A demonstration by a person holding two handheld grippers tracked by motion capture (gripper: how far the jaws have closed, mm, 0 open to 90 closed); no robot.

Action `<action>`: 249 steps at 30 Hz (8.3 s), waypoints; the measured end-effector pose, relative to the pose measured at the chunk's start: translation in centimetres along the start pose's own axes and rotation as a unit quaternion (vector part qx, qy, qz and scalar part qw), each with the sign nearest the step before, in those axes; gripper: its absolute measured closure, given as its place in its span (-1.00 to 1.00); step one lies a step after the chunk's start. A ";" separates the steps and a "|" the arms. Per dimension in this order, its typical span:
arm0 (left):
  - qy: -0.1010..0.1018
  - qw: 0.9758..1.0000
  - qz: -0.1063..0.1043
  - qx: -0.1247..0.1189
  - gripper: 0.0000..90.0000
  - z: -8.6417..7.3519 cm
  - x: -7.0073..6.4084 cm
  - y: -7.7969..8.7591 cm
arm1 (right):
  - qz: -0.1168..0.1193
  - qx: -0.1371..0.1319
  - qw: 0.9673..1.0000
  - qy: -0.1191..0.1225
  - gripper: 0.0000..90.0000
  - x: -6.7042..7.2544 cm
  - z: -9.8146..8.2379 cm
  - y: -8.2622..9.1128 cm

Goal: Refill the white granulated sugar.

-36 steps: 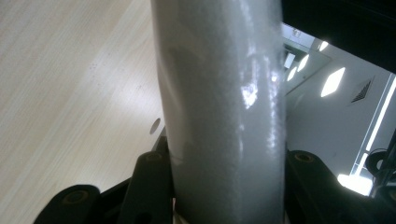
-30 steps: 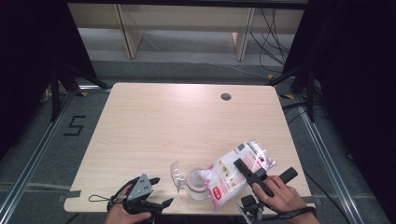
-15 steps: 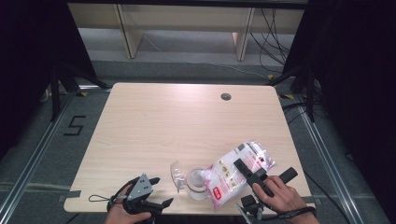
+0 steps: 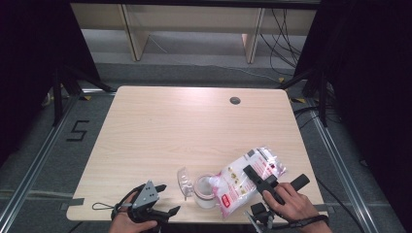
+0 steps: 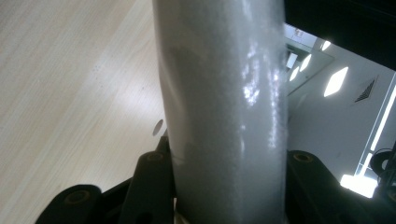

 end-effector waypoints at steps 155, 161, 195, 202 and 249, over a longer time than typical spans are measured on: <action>-0.004 1.000 -0.001 0.001 -0.64 0.0 0.0 0.1 | 0.006 -0.002 1.000 -0.003 0.55 -0.2 -0.1 0.2; -0.007 1.000 -0.001 0.003 -0.64 0.0 0.1 0.1 | 0.008 -0.003 1.000 -0.003 0.55 -0.2 -0.1 0.2; -0.003 1.000 -0.001 0.003 -0.64 0.0 0.1 0.0 | 0.008 -0.015 1.000 -0.021 0.56 0.0 -0.2 0.1; -0.008 1.000 0.000 0.003 -0.64 0.0 0.1 0.1 | 0.014 -0.017 0.999 -0.030 0.57 0.1 -0.2 0.1; 0.001 1.000 -0.002 0.000 -0.64 0.1 0.0 0.1 | -0.003 -0.112 0.973 -0.200 0.63 0.5 -0.6 -0.4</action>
Point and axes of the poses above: each handheld gripper's, and its own axes: y roughly backward along the jaws, z roughly out of its top, x roughly to its left, the point moved 6 cm from there along -y, roughly forward along the jaws, and after that the axes turned 3 degrees about z, right-handed, at the moved point
